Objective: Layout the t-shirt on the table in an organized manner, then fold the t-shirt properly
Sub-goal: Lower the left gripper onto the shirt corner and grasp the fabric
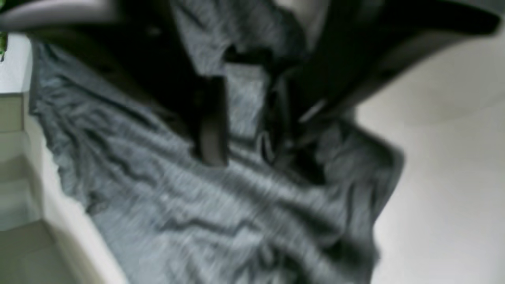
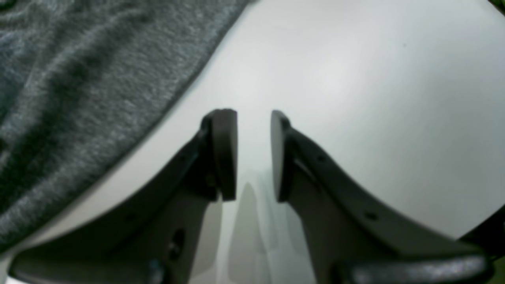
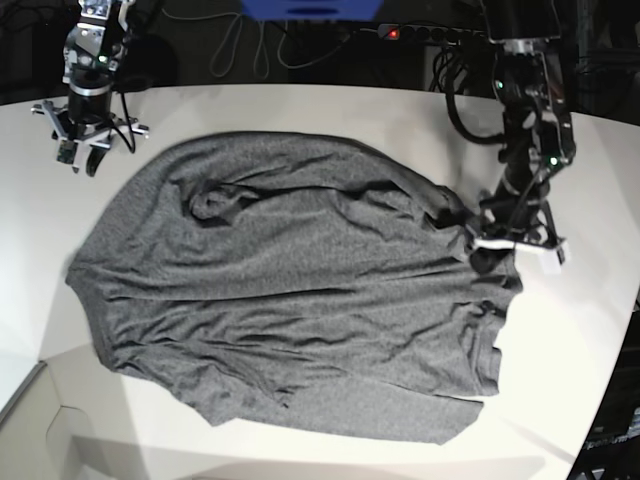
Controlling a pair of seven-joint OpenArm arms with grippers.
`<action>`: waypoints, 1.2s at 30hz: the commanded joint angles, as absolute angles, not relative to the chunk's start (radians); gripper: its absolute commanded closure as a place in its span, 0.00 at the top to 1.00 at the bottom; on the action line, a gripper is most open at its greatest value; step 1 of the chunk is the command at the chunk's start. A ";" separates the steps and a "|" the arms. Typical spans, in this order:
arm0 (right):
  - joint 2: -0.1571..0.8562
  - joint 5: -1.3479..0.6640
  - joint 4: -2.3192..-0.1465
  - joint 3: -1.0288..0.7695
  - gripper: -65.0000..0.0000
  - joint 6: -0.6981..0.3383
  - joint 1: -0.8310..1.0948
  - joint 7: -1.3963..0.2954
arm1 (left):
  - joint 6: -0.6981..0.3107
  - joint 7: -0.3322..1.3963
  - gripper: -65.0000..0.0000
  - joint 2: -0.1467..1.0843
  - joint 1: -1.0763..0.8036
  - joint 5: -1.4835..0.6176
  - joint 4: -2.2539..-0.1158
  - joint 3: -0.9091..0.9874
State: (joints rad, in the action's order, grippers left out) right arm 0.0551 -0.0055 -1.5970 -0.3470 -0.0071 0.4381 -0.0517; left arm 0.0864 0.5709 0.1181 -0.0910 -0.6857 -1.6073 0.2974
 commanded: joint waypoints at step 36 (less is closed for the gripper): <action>0.064 -0.007 -1.630 -0.352 0.24 -0.007 0.461 -0.024 | 0.079 0.553 0.43 0.122 -0.176 -0.590 -1.577 0.246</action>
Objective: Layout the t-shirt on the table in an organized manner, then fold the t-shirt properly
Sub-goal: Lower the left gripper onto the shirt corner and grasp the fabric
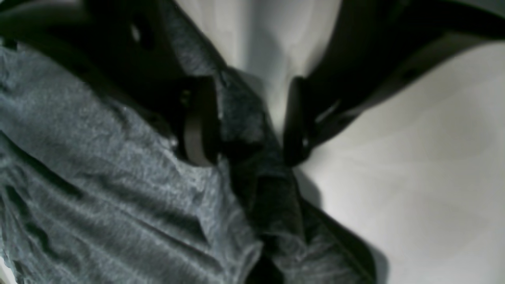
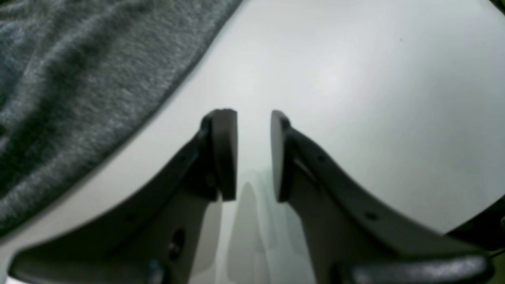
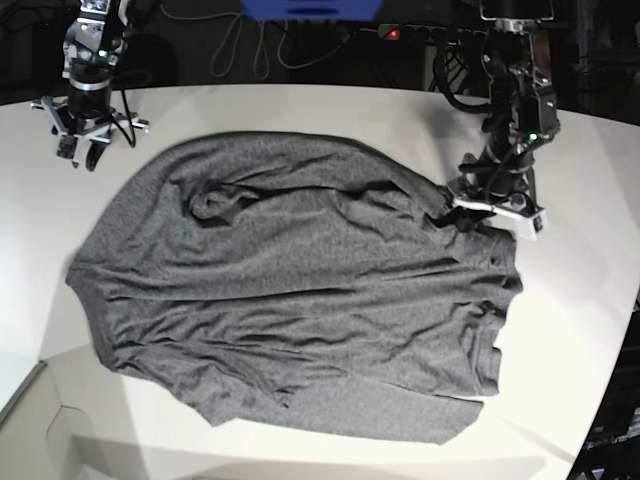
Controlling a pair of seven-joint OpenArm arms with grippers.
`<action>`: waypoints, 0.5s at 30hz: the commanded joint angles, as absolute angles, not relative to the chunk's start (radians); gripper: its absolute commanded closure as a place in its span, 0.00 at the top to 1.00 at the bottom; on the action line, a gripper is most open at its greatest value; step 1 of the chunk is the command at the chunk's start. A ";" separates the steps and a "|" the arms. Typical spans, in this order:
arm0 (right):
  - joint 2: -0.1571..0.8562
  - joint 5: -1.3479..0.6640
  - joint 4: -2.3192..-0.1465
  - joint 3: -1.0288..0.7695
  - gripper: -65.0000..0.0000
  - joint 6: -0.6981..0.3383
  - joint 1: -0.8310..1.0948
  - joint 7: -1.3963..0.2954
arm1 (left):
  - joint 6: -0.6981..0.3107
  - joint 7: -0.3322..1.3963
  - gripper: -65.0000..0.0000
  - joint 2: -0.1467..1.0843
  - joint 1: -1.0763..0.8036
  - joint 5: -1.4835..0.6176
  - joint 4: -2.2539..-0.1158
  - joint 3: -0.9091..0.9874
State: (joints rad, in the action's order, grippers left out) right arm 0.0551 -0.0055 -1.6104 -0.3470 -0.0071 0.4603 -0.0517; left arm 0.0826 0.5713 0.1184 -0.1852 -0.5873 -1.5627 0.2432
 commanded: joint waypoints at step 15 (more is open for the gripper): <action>0.064 -0.007 -1.630 -0.352 0.24 -0.007 0.461 -0.024 | 0.081 0.553 0.44 0.125 -0.173 -0.582 -1.538 0.153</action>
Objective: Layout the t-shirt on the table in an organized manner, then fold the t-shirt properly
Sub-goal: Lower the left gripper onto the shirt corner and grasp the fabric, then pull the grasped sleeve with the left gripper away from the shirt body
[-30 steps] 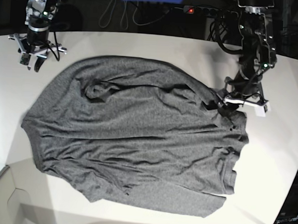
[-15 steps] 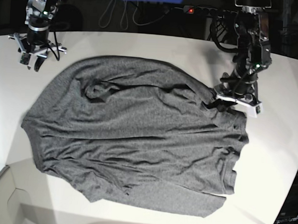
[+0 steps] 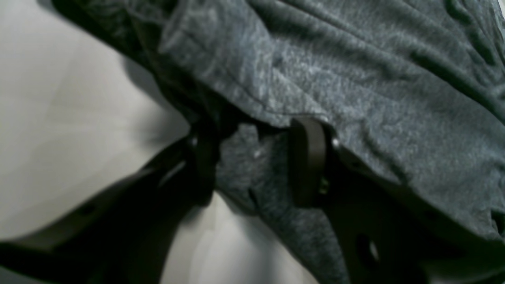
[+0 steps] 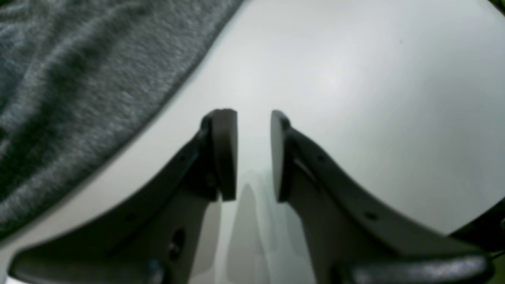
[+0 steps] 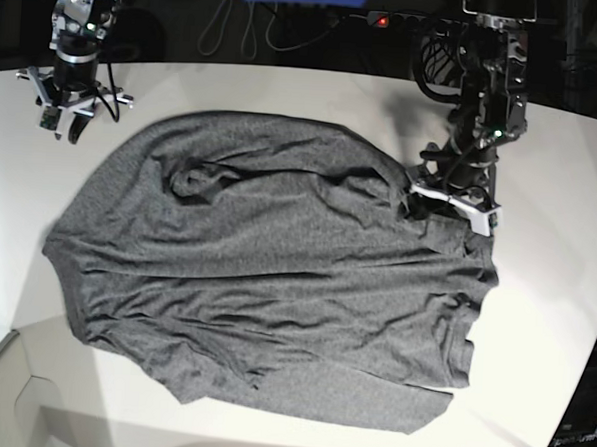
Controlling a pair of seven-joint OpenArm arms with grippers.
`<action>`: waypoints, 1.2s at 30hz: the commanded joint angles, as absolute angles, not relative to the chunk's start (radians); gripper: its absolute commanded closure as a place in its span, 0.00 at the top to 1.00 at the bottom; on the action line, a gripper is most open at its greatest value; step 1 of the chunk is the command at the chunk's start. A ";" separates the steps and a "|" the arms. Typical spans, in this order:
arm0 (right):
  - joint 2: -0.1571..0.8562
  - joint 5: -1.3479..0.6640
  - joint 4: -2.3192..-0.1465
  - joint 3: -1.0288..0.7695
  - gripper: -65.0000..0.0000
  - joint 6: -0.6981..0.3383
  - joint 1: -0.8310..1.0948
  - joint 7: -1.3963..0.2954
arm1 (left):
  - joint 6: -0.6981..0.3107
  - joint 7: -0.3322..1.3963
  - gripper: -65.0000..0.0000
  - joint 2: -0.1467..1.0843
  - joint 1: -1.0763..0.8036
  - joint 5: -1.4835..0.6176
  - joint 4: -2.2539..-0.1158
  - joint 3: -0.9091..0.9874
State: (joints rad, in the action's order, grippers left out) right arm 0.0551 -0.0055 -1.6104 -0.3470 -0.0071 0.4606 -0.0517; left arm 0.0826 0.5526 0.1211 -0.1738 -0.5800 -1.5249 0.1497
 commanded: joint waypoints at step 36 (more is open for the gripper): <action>0.068 -0.007 -1.627 -0.354 0.24 -0.007 0.449 -0.024 | 0.073 0.555 0.00 0.143 -0.484 -0.591 -1.765 0.364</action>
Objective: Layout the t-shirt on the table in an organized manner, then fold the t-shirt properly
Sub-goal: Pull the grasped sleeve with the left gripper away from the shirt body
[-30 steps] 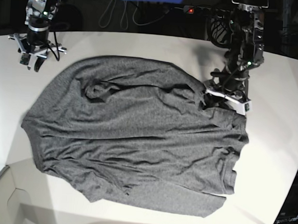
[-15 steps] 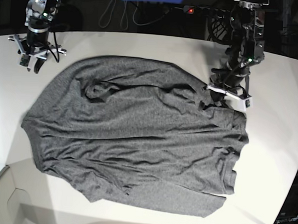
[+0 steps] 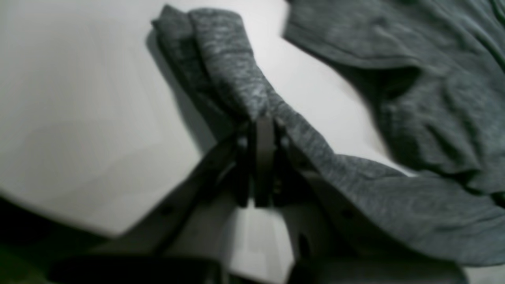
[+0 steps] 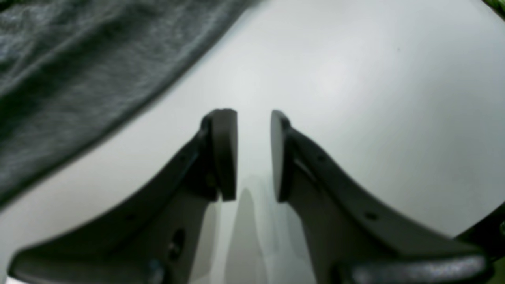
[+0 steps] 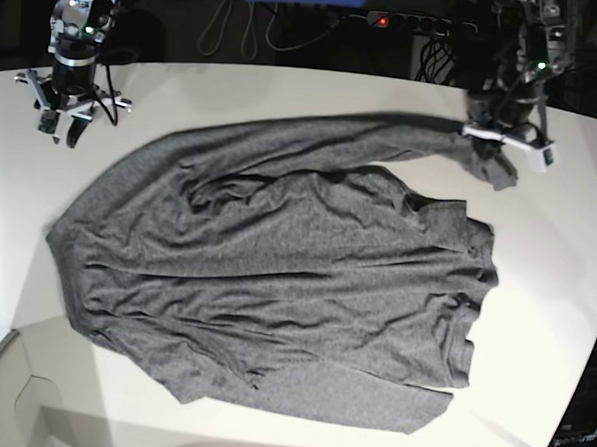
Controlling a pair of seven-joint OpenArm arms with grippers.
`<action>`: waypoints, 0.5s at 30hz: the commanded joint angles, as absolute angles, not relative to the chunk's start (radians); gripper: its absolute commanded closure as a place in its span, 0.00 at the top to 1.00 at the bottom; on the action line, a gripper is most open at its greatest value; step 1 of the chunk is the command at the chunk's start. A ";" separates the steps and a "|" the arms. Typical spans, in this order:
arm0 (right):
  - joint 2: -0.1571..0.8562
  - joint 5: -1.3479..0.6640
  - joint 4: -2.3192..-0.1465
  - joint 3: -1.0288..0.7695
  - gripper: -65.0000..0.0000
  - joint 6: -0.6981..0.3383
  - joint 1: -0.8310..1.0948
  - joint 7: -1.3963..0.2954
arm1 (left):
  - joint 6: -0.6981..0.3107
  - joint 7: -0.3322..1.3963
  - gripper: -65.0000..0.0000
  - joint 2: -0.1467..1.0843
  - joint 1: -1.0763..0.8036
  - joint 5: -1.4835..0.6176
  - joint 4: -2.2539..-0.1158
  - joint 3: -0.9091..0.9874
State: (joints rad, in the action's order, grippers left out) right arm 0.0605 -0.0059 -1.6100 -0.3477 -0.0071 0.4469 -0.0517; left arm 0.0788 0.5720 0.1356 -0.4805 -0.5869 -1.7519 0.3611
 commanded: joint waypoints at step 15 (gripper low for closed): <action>0.067 -0.007 -1.627 -0.352 0.24 -0.007 0.441 -0.024 | 0.073 0.555 0.01 0.104 -0.527 -0.593 -1.794 0.377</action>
